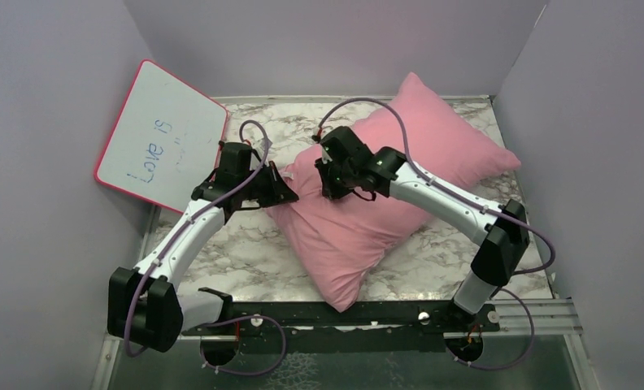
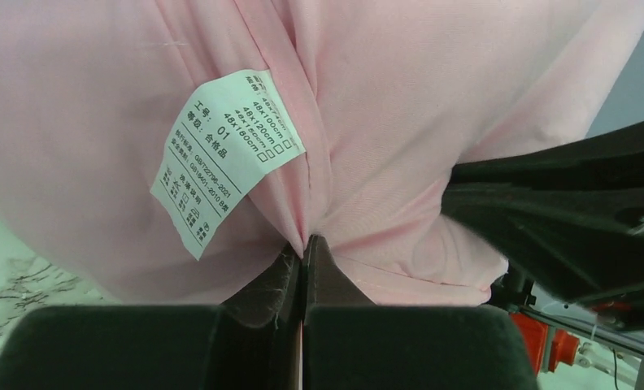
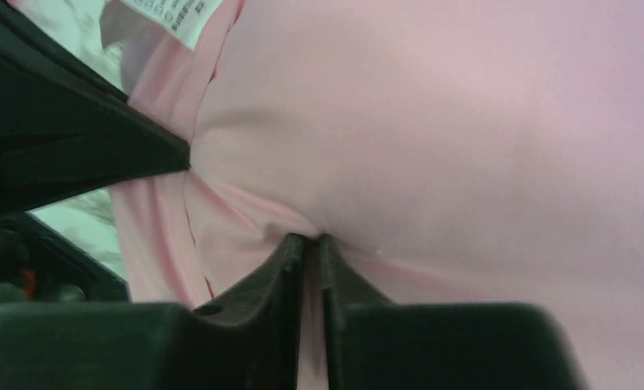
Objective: Remove the pillowcase from the pillow
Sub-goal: Remove the pillow from the pillowcase.
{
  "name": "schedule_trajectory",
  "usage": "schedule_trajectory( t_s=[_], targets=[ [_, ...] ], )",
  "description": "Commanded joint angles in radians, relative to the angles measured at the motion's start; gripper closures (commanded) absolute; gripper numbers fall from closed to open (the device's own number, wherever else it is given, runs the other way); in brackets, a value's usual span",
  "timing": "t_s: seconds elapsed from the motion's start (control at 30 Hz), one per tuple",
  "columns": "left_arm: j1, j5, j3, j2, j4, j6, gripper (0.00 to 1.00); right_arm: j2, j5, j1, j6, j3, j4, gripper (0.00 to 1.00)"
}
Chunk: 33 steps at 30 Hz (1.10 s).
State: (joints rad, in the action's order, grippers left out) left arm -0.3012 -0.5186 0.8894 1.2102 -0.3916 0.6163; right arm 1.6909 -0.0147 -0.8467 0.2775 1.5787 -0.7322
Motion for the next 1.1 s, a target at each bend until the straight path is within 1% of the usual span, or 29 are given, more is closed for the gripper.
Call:
schedule_trajectory(
  t_s=[0.0,0.03,0.13,0.27,0.37,0.4,0.43,0.47,0.5,0.53,0.57,0.6,0.63,0.67,0.73,0.8,0.87,0.9,0.97,1.03,1.07],
  targets=[
    [-0.006,-0.075,0.012,-0.03,-0.054,-0.041,1.0,0.042,-0.239,-0.055,0.1,-0.031,-0.018,0.96],
    [-0.006,-0.076,0.009,-0.034,-0.057,-0.047,1.0,0.033,-0.288,-0.055,0.126,-0.036,-0.017,0.99],
    [-0.006,-0.065,0.011,-0.048,-0.098,-0.1,1.0,-0.013,-0.425,-0.055,0.176,-0.024,-0.025,0.99],
    [-0.006,-0.018,-0.013,-0.083,-0.146,-0.153,1.0,-0.079,-0.548,-0.055,0.145,-0.014,0.014,0.99],
    [-0.006,-0.001,-0.045,-0.105,-0.151,-0.153,1.0,-0.075,-0.631,-0.051,0.1,0.026,-0.01,0.99],
    [-0.006,-0.001,-0.054,-0.113,-0.151,-0.147,1.0,-0.065,-0.617,-0.051,0.08,0.049,-0.024,0.99],
    [-0.006,0.002,-0.059,-0.121,-0.15,-0.14,1.0,-0.058,-0.565,-0.051,0.057,0.067,-0.032,0.99],
    [-0.006,0.005,-0.062,-0.127,-0.146,-0.135,1.0,-0.053,-0.471,-0.051,0.041,0.082,-0.036,0.99],
    [-0.006,0.006,-0.064,-0.131,-0.143,-0.13,1.0,-0.051,-0.303,-0.051,0.018,0.087,-0.033,0.99],
    [-0.006,0.007,-0.062,-0.133,-0.138,-0.126,1.0,-0.056,-0.216,-0.056,0.013,0.082,-0.025,0.93],
    [-0.006,0.008,-0.061,-0.13,-0.133,-0.121,1.0,-0.069,-0.11,-0.069,0.021,0.053,0.009,0.71],
    [-0.007,0.006,-0.056,-0.125,-0.131,-0.117,1.0,-0.084,-0.06,-0.091,0.02,0.017,0.056,0.56],
    [-0.007,0.002,-0.051,-0.119,-0.13,-0.117,1.0,-0.095,-0.035,-0.115,0.014,-0.018,0.09,0.37],
    [-0.007,-0.002,-0.047,-0.112,-0.131,-0.116,1.0,-0.092,-0.029,-0.134,0.013,-0.034,0.098,0.32],
    [-0.006,-0.012,-0.042,-0.111,-0.13,-0.115,1.0,-0.056,-0.042,-0.166,0.002,-0.045,0.07,0.27],
    [-0.006,-0.018,-0.043,-0.119,-0.131,-0.109,1.0,-0.013,-0.163,-0.197,0.005,-0.066,0.036,0.26],
    [-0.007,-0.017,-0.054,-0.138,-0.131,-0.101,1.0,0.035,-0.284,-0.202,0.026,-0.079,-0.006,0.27],
    [-0.006,-0.015,-0.062,-0.147,-0.13,-0.097,1.0,0.058,-0.362,-0.202,0.05,-0.073,-0.04,0.32],
    [-0.006,-0.012,-0.08,-0.16,-0.13,-0.092,1.0,0.093,-0.496,-0.203,0.108,-0.055,-0.105,0.5],
    [-0.006,-0.006,-0.094,-0.162,-0.13,-0.087,1.0,0.085,-0.554,-0.203,0.114,-0.043,-0.11,0.65],
    [-0.006,-0.003,-0.098,-0.162,-0.13,-0.082,1.0,0.072,-0.56,-0.203,0.113,-0.04,-0.101,0.82]
  ],
)
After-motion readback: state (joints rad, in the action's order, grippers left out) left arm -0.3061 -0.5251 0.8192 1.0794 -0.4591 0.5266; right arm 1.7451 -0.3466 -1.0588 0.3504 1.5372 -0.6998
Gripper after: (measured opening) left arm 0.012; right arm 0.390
